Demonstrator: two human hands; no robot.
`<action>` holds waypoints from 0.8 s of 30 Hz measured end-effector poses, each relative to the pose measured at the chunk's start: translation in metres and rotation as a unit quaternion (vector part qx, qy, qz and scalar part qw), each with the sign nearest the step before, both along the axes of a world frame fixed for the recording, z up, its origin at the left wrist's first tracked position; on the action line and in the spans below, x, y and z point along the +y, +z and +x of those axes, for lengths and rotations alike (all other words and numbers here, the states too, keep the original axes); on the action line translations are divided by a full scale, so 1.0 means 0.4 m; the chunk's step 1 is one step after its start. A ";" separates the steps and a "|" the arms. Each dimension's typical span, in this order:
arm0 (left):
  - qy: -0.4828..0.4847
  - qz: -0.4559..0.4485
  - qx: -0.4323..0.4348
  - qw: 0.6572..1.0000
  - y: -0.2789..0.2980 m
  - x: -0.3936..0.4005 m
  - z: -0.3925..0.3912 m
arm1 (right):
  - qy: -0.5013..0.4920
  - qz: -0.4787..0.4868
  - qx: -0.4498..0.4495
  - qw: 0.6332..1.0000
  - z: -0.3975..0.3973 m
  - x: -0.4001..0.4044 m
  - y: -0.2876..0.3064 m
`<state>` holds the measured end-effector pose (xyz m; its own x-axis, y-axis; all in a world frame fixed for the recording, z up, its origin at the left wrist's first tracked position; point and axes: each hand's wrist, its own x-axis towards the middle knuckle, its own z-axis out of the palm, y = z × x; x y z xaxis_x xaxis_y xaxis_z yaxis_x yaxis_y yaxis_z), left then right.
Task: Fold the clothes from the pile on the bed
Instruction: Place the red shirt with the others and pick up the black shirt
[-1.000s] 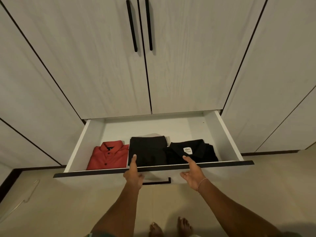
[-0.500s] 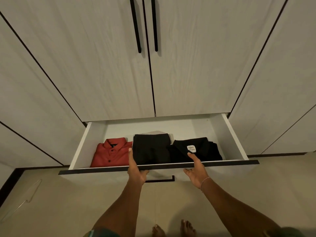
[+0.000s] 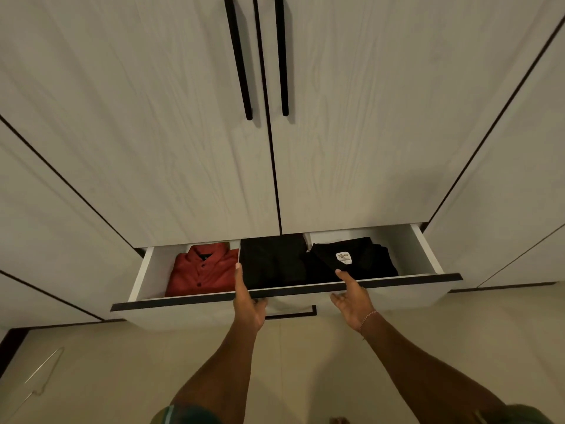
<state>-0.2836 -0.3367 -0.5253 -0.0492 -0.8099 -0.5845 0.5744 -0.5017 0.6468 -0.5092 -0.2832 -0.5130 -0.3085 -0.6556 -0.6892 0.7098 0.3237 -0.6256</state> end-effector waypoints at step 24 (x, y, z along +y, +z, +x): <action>0.112 0.116 0.070 0.984 0.025 -0.380 -0.112 | 0.180 0.024 0.128 0.975 -0.045 -0.410 -0.079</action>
<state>-0.3284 -0.4888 -0.5152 0.0216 -0.6554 -0.7550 0.7632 -0.4770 0.4359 -0.5273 -0.4474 -0.5444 -0.2308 -0.7220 -0.6522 0.3680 0.5557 -0.7455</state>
